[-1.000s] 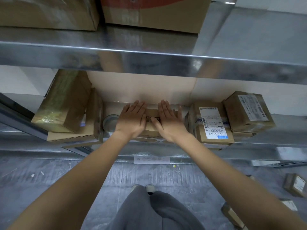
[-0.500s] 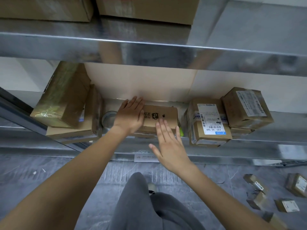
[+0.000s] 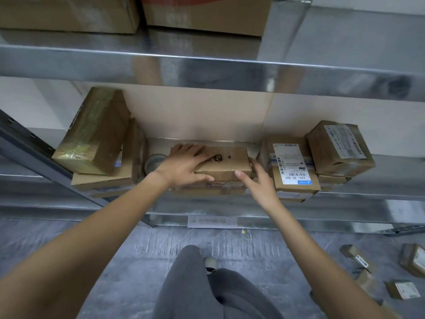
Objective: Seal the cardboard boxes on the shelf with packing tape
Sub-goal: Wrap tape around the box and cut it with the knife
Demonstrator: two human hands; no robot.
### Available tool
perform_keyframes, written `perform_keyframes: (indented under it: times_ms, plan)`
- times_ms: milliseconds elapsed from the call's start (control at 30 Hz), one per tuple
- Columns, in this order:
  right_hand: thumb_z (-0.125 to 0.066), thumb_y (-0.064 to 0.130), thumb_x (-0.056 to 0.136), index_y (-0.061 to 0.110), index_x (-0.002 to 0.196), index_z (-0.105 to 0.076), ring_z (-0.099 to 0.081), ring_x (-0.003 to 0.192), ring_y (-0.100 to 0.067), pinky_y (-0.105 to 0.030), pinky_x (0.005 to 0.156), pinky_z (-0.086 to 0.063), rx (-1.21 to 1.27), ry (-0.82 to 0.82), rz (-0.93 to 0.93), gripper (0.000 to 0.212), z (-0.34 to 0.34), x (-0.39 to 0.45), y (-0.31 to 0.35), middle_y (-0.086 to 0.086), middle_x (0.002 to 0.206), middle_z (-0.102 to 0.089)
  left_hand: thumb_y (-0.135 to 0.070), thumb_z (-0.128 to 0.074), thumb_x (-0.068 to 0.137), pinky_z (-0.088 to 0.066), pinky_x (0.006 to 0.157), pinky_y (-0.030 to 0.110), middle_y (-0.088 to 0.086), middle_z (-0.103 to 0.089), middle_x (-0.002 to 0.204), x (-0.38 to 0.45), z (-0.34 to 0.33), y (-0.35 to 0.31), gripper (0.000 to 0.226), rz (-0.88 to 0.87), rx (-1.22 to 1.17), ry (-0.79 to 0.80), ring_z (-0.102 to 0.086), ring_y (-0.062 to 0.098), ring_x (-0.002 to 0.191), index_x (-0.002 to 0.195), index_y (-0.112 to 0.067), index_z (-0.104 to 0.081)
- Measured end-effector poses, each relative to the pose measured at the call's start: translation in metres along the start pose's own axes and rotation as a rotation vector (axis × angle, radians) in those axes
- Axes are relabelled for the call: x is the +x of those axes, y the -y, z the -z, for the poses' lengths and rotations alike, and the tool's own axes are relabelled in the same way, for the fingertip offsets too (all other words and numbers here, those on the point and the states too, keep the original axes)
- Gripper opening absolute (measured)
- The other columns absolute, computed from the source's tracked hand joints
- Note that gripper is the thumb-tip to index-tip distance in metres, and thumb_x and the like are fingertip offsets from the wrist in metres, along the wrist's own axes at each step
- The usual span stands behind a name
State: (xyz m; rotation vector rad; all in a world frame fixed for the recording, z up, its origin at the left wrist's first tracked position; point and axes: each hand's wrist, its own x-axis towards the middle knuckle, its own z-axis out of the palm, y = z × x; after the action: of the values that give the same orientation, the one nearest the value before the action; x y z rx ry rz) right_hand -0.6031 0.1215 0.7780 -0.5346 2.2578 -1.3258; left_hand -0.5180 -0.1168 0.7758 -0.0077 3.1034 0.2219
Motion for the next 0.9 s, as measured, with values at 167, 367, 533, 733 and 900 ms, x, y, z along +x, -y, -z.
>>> perform_keyframes:
  times_ms: [167, 367, 533, 733, 900]
  plan:
    - [-0.055, 0.036, 0.097, 0.009, 0.127, -0.056, -0.056, 0.11, -0.018, -0.024, 0.082, -0.037, -0.196, -0.048, -0.037, 0.04, -0.002, 0.006, 0.003, 0.001, 0.111, -0.061, -0.076, -0.053, 0.079, -0.049, 0.091, 0.034, -0.006, -0.067, 0.119, 0.014, 0.02, 0.005, 0.064, 0.131, -0.335, 0.281, -0.061, 0.016, 0.106, 0.123, -0.031, -0.063]
    - [-0.039, 0.04, 0.101, 0.005, 0.115, -0.058, -0.057, 0.106, -0.033, -0.036, 0.082, -0.043, -0.318, -0.086, -0.105, 0.042, -0.027, 0.018, -0.007, -0.018, 0.11, -0.061, -0.056, -0.059, 0.087, -0.043, 0.097, 0.039, 0.004, -0.069, 0.117, 0.005, -0.014, -0.004, 0.049, 0.272, -0.112, -0.099, -0.062, 0.029, 0.108, 0.121, -0.02, -0.066]
    - [-0.03, 0.036, 0.104, 0.003, 0.122, -0.053, -0.051, 0.11, -0.031, -0.04, 0.092, -0.042, -0.368, -0.18, -0.107, 0.044, -0.038, 0.004, -0.011, -0.016, 0.119, -0.052, -0.035, -0.058, 0.091, -0.04, 0.101, 0.046, 0.006, -0.063, 0.128, -0.013, -0.031, -0.05, 0.037, 0.325, 0.021, -0.323, -0.057, 0.031, 0.117, 0.122, -0.016, -0.065]
    - [-0.031, 0.035, 0.104, 0.005, 0.14, -0.039, -0.043, 0.124, -0.032, -0.042, 0.093, -0.037, -0.644, -0.275, -0.026, 0.048, -0.046, 0.003, 0.003, -0.015, 0.137, -0.045, -0.045, -0.015, 0.097, -0.019, 0.117, 0.045, 0.007, -0.035, 0.156, -0.015, -0.032, -0.04, 0.066, 0.258, -0.037, -0.079, -0.028, 0.028, 0.145, 0.151, -0.012, -0.032]
    - [-0.021, 0.044, 0.104, 0.016, 0.152, -0.026, -0.012, 0.149, -0.016, -0.046, 0.12, -0.006, -0.803, 0.032, 0.246, 0.056, -0.05, 0.036, 0.026, 0.0, 0.161, -0.018, -0.04, -0.018, 0.096, -0.024, 0.117, 0.044, 0.008, -0.038, 0.154, -0.016, -0.031, -0.038, 0.063, 0.213, -0.033, -0.075, -0.031, 0.026, 0.144, 0.148, -0.011, -0.038]
